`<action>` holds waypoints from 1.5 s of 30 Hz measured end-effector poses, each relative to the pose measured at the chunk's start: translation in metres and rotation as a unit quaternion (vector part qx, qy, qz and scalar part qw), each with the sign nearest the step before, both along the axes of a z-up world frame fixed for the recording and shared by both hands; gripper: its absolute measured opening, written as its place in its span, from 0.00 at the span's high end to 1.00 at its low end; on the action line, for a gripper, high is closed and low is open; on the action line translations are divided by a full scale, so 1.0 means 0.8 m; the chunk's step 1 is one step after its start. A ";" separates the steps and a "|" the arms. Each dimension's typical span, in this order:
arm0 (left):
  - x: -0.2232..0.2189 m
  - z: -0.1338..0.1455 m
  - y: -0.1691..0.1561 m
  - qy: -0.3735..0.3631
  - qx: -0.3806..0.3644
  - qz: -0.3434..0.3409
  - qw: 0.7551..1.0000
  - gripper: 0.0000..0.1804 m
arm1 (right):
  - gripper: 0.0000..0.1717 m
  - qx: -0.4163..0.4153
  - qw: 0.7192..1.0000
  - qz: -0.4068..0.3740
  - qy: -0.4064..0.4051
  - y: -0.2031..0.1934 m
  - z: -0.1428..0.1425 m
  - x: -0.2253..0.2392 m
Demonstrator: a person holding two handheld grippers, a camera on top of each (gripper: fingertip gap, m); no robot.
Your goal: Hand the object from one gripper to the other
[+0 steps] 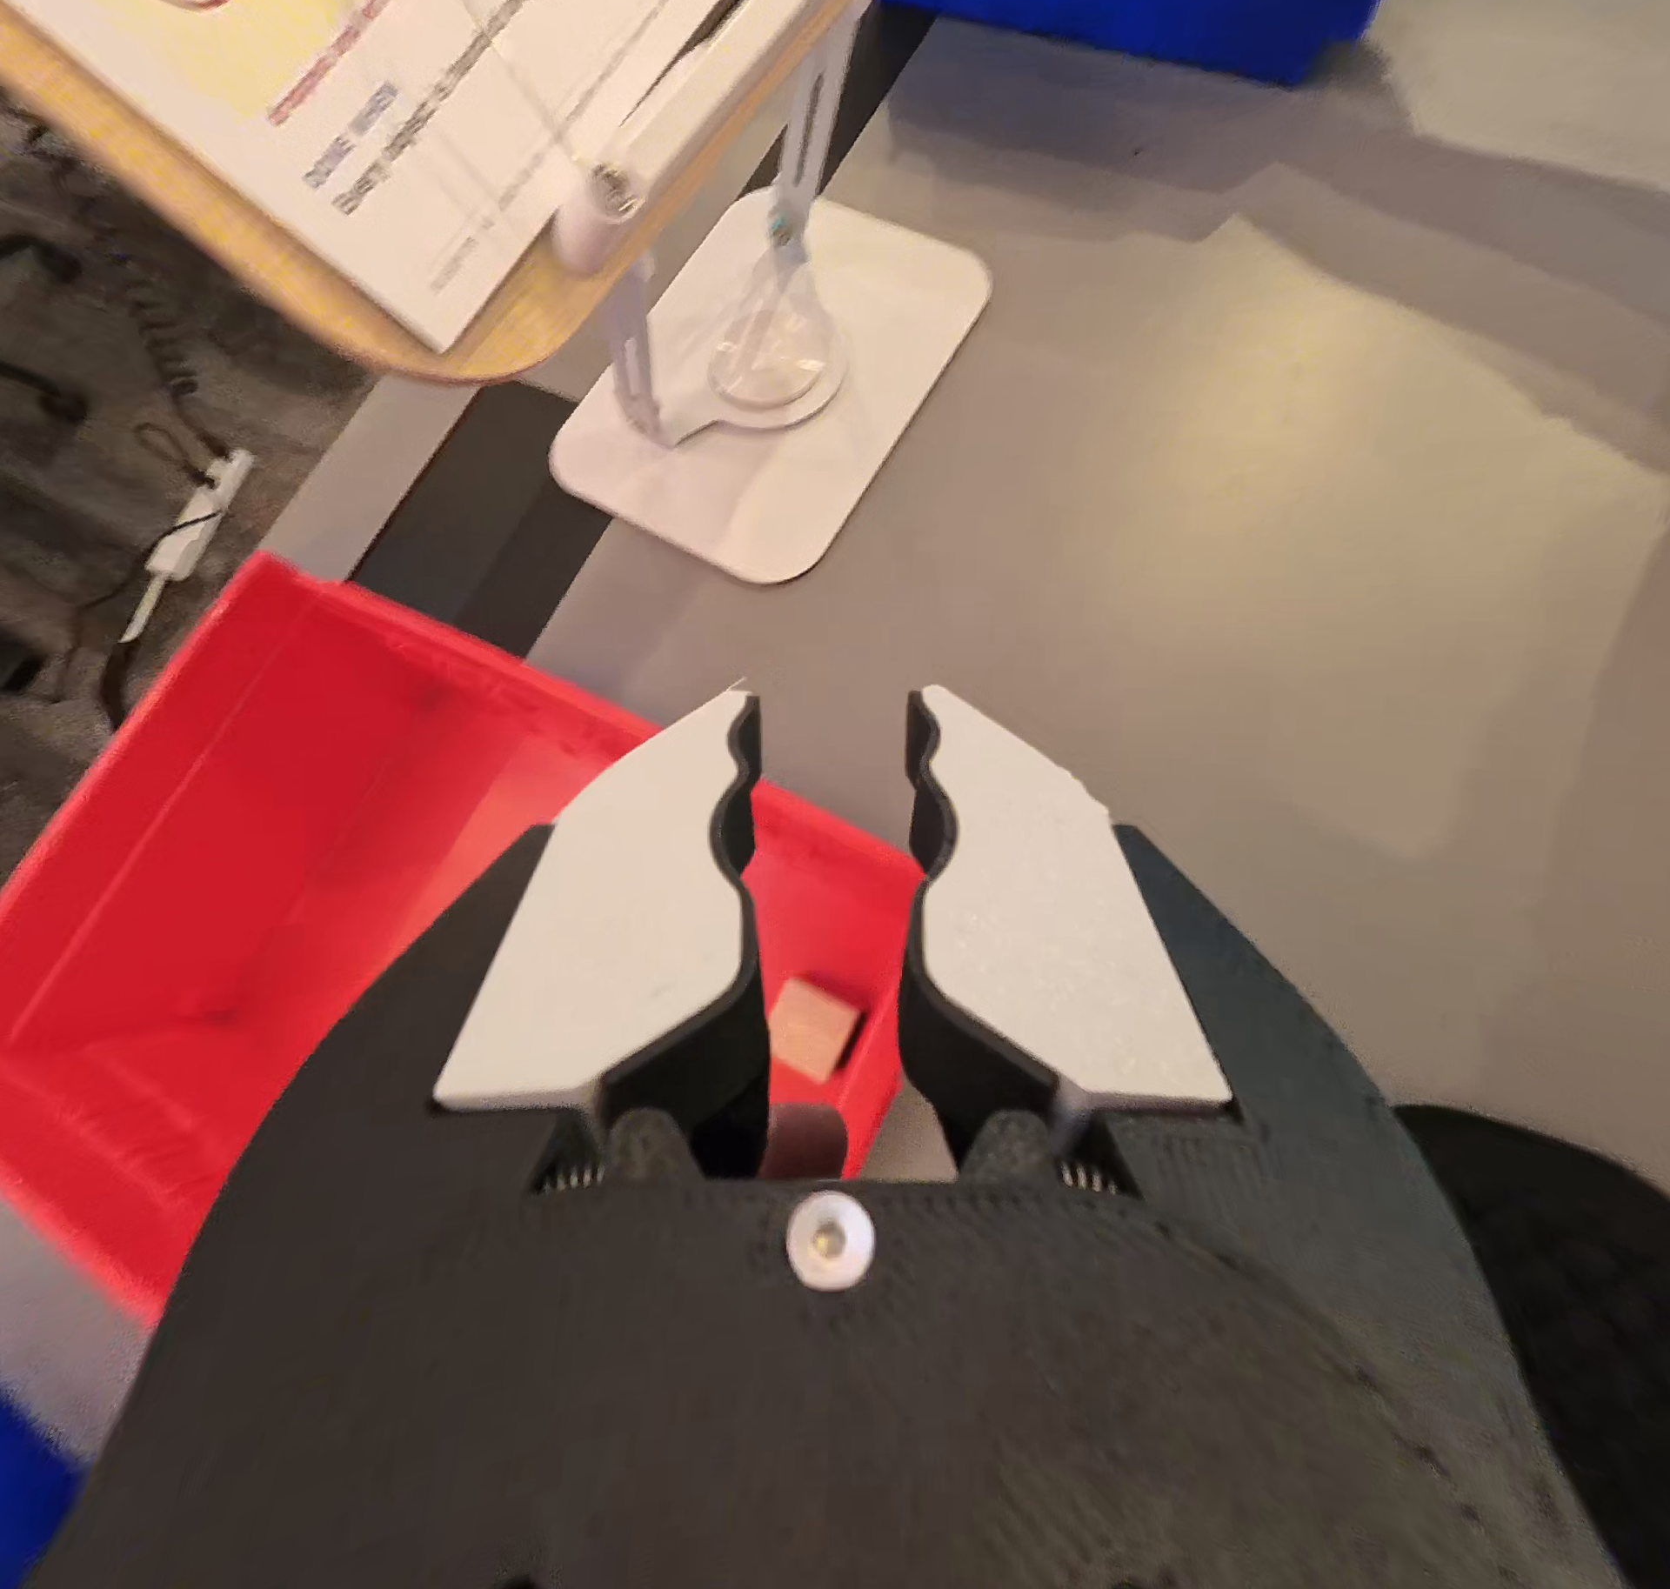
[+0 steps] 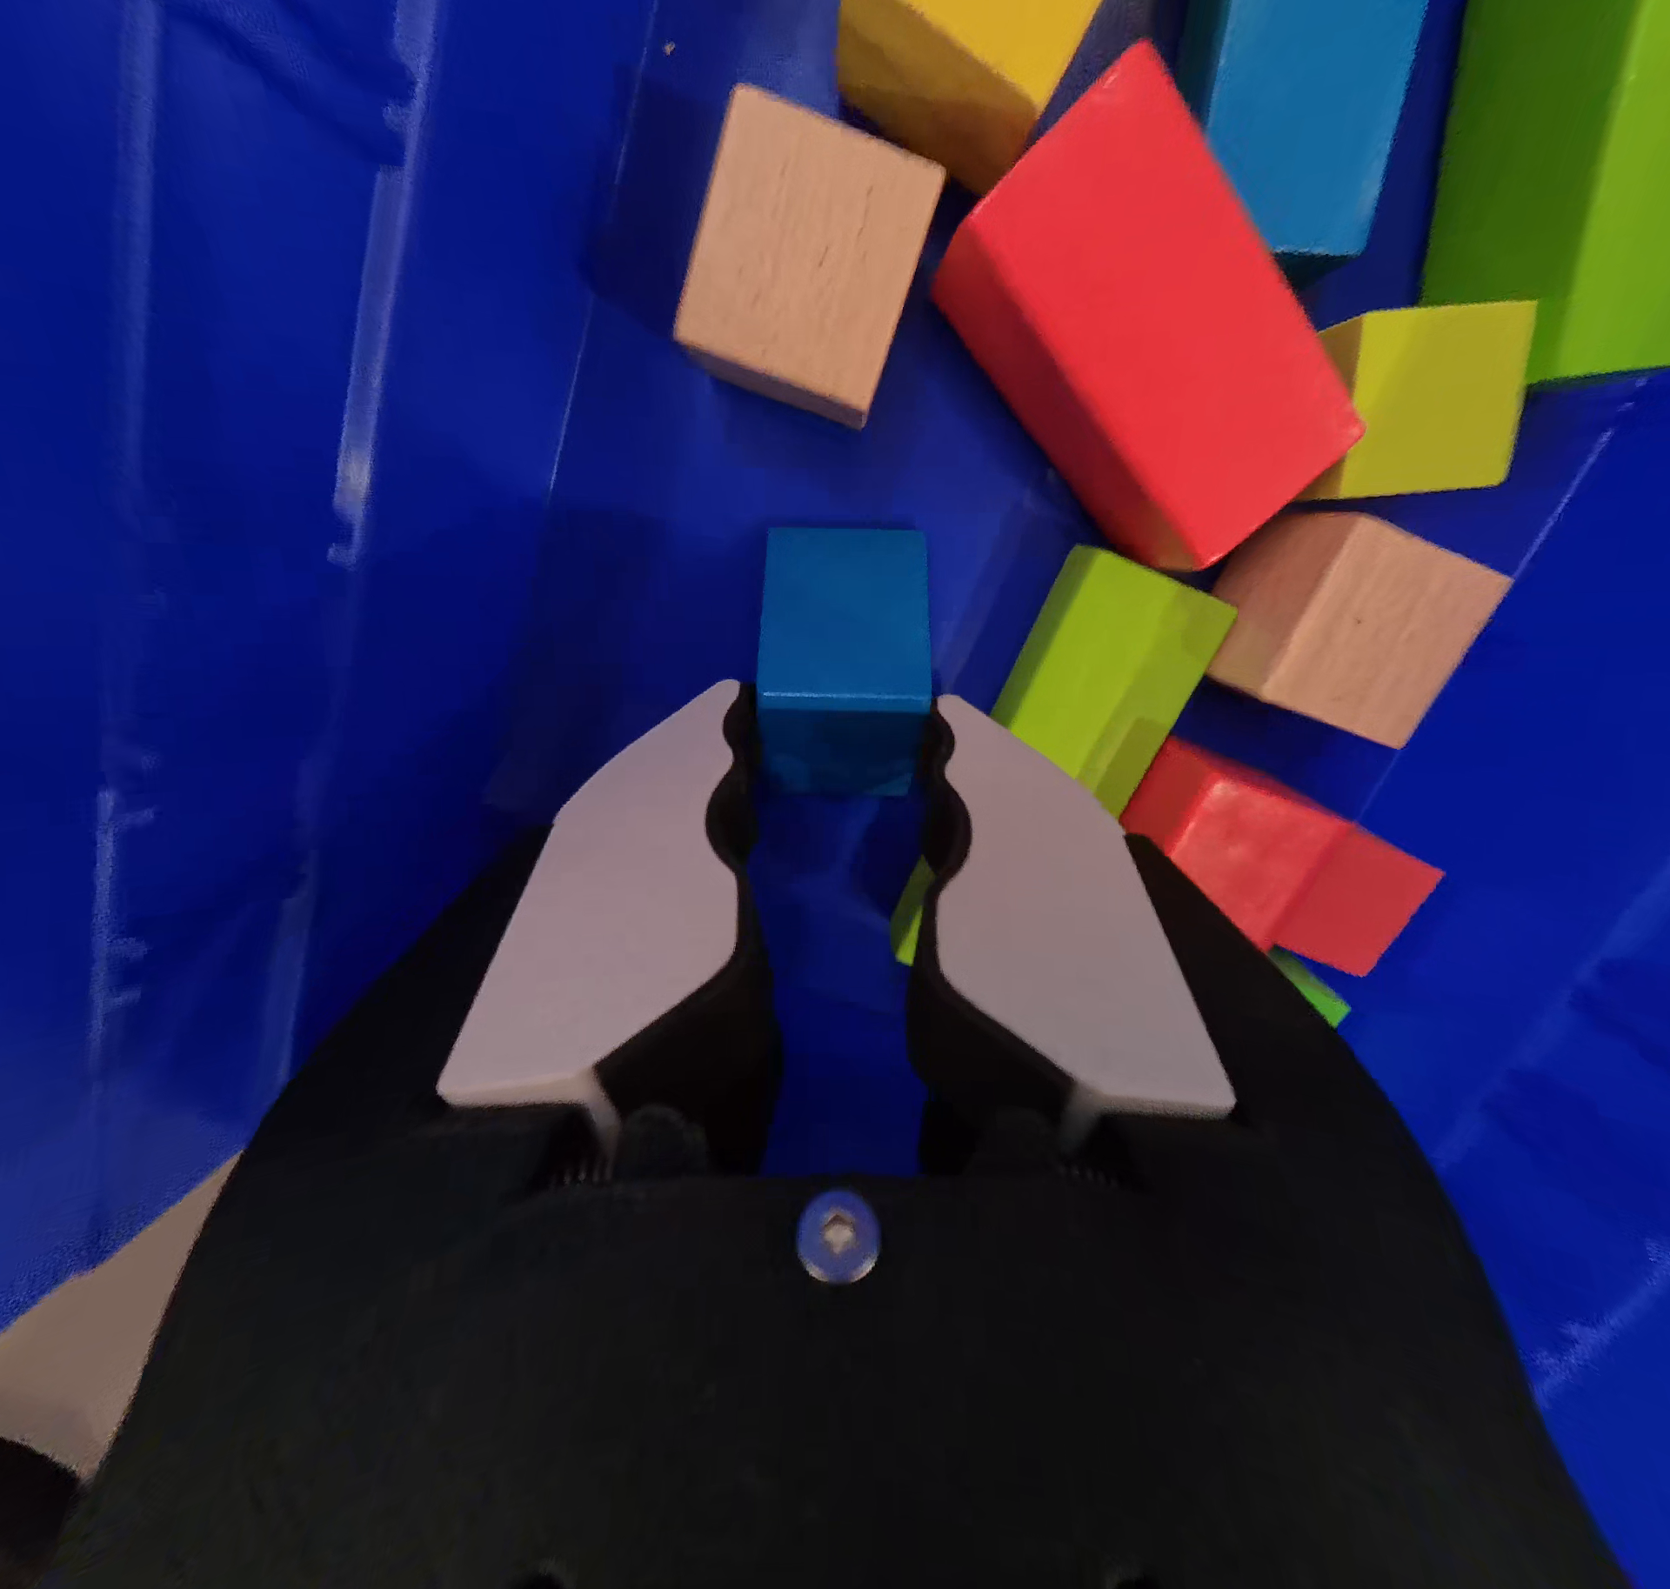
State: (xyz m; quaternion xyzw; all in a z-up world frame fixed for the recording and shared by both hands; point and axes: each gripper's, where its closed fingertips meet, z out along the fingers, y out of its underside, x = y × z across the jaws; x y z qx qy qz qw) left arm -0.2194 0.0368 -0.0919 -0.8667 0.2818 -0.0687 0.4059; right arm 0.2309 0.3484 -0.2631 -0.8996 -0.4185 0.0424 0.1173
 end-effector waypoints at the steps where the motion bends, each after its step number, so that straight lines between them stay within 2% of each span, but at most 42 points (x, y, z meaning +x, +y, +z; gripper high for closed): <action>1: -0.016 -0.003 0.001 0.022 -0.002 0.014 1.000 0.81 | 0.81 0.004 1.000 -0.001 -0.002 0.006 0.000 -0.002; 4: -0.070 -0.020 0.000 0.075 -0.040 0.048 0.995 0.76 | 0.81 0.020 1.000 -0.001 -0.011 0.021 0.001 -0.009; 6: -0.095 -0.038 -0.004 0.080 -0.084 0.057 0.992 0.72 | 0.75 0.030 1.000 0.001 -0.001 0.023 0.006 -0.016; 9: -0.133 -0.072 -0.022 0.113 -0.167 0.084 0.976 0.71 | 0.73 0.062 0.998 0.006 0.015 0.022 0.021 -0.023; 12: -0.159 -0.105 -0.046 0.200 -0.230 0.058 0.951 0.67 | 0.74 0.078 0.996 0.018 0.034 0.013 0.034 -0.028; 14: -0.166 -0.123 -0.055 0.225 -0.259 0.027 0.939 0.67 | 0.75 0.079 0.996 0.027 0.039 0.005 0.038 -0.030; 16: -0.188 -0.139 -0.069 0.270 -0.314 0.024 0.910 0.66 | 0.75 0.089 0.995 0.036 0.031 0.002 0.041 -0.030; 17: -0.188 -0.144 -0.072 0.274 -0.326 0.013 0.905 0.65 | 0.76 0.094 0.994 0.039 0.030 0.001 0.044 -0.030; 20: -0.146 -0.156 -0.060 0.247 -0.305 -0.048 0.919 0.68 | 0.76 0.092 0.994 0.042 0.040 -0.004 0.046 -0.034; 24: -0.124 -0.162 -0.052 0.238 -0.313 -0.048 0.918 0.69 | 0.77 0.091 0.994 0.048 0.047 -0.009 0.045 -0.038; 27: -0.168 -0.155 -0.043 0.312 -0.298 -0.030 0.902 0.69 | 0.77 0.091 0.993 0.055 0.045 -0.012 0.044 -0.038; 30: -0.207 -0.148 -0.025 0.349 -0.300 -0.004 0.888 0.67 | 0.78 0.089 0.993 0.059 0.050 -0.014 0.041 -0.041; 32: -0.223 -0.152 -0.011 0.347 -0.315 0.027 0.883 0.69 | 0.78 0.090 0.993 0.059 0.053 -0.014 0.040 -0.044; 33: -0.235 -0.158 -0.012 0.338 -0.350 0.063 0.872 0.69 | 0.79 0.091 0.993 0.059 0.052 -0.014 0.039 -0.044; 37: -0.250 -0.184 -0.021 0.239 -0.454 0.187 0.838 0.69 | 0.80 0.095 0.992 0.062 0.055 -0.016 0.040 -0.045; 39: -0.252 -0.197 -0.013 0.213 -0.451 0.213 0.840 0.71 | 0.80 0.096 0.991 0.066 0.061 -0.017 0.042 -0.045; 41: -0.269 -0.200 -0.010 0.238 -0.448 0.249 0.825 0.73 | 0.80 0.102 0.990 0.071 0.064 -0.018 0.044 -0.046; 45: -0.272 -0.203 -0.007 0.234 -0.447 0.274 0.819 0.72 | 0.80 0.108 0.989 0.075 0.073 -0.018 0.048 -0.048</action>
